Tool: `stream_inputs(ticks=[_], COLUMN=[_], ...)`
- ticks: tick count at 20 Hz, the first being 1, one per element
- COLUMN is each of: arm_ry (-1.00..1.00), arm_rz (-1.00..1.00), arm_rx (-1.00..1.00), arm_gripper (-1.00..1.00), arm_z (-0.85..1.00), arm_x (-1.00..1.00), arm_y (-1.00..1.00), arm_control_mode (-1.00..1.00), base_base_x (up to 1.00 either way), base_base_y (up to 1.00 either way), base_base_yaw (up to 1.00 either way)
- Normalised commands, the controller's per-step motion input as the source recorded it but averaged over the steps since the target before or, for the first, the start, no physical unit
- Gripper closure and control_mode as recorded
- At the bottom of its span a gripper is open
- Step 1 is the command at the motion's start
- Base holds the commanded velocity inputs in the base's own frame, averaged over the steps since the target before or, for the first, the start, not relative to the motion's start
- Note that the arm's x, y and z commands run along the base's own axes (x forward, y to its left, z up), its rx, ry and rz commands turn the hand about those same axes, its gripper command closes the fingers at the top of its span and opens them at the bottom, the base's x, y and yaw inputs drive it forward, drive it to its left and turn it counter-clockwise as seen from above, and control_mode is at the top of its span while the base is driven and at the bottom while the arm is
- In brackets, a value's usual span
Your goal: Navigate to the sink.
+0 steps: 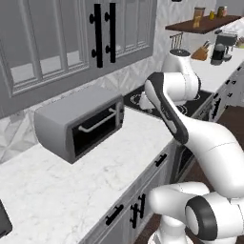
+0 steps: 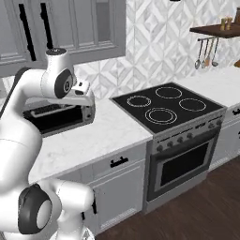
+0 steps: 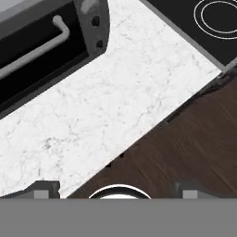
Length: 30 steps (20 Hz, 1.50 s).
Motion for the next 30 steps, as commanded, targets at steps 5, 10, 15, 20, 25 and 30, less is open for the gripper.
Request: stream_inputs(ticks=[5, 10, 15, 20, 25, 30], arm_ry=[0.0, 0.0, 0.0, 0.0, 0.0, 0.0], arm_rz=[0.0, 0.0, 0.0, 0.0, 0.0, 0.0], arm_rx=[0.0, 0.0, 0.0, 0.0, 0.0, 0.0], arm_gripper=[-1.0, -1.0, -1.0, -1.0, -1.0, -1.0], arm_z=[0.0, 0.0, 0.0, 0.0, 0.0, 0.0], arm_x=[0.0, 0.0, 0.0, 0.0, 0.0, 0.0], arm_y=[0.0, 0.0, 0.0, 0.0, 0.0, 0.0], arm_control_mode=[1.0, 1.0, 1.0, 1.0, 1.0, 1.0], base_base_x=[0.44, 0.47, 0.39, 0.33, 0.3, 0.33], base_base_y=[-1.0, -0.94, -0.75, -0.49, -0.46, -0.48], base_base_yaw=[-0.48, -0.58, -0.7, -0.78, -0.79, -0.77])
